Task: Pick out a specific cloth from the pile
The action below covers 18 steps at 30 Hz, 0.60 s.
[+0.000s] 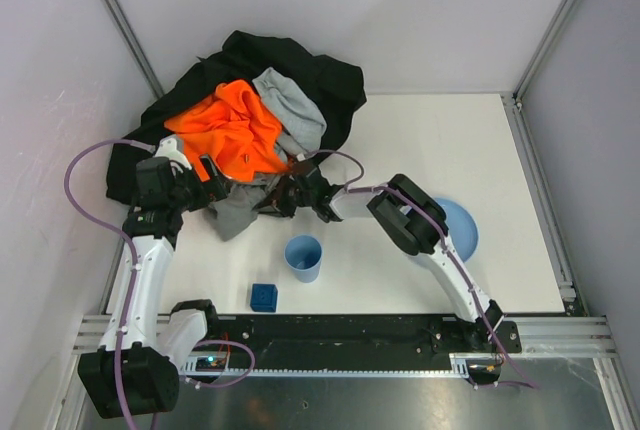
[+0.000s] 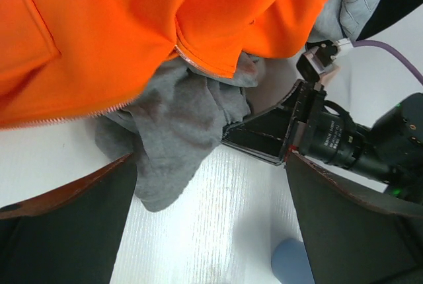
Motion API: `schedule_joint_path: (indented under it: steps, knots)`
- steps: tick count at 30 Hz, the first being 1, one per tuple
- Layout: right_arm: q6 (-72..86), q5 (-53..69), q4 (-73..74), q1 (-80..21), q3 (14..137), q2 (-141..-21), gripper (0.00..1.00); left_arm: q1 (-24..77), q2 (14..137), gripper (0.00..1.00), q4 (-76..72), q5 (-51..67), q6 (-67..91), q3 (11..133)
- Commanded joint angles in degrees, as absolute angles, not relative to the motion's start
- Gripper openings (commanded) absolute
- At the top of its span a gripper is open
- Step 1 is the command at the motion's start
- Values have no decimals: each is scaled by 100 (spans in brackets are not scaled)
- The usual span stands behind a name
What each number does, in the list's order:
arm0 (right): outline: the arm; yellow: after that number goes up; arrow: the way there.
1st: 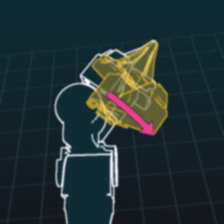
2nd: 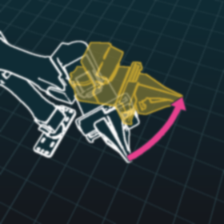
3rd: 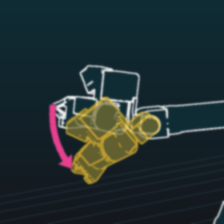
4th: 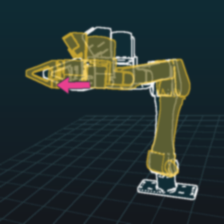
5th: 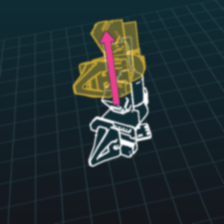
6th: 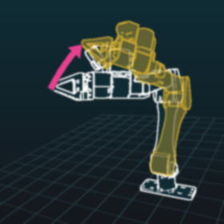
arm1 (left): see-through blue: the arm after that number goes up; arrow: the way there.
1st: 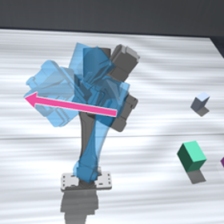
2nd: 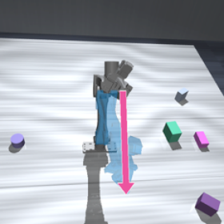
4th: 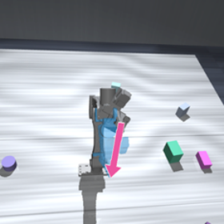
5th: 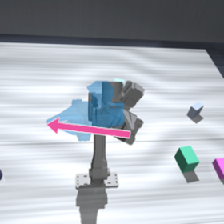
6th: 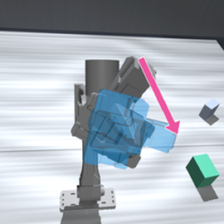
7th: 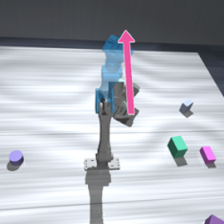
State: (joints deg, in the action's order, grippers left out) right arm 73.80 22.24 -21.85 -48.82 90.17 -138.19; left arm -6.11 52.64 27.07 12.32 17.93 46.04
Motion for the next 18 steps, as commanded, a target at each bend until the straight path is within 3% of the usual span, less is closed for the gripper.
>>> schedule_joint_path:
  steps: [1,7,18]
  knots:
    - [6918,2202,-2134,-4815,8662,-13058,0,-563,5233,100,2511,1288,1660,4667]
    - [6279,2132,-1468,-4757,8597,-12522,0,-564,5500,96,2455,1868,1728,4658]
    - [6277,2450,-1586,-4671,8281,-12447,0,-125,7250,73,2090,3014,1889,5678]
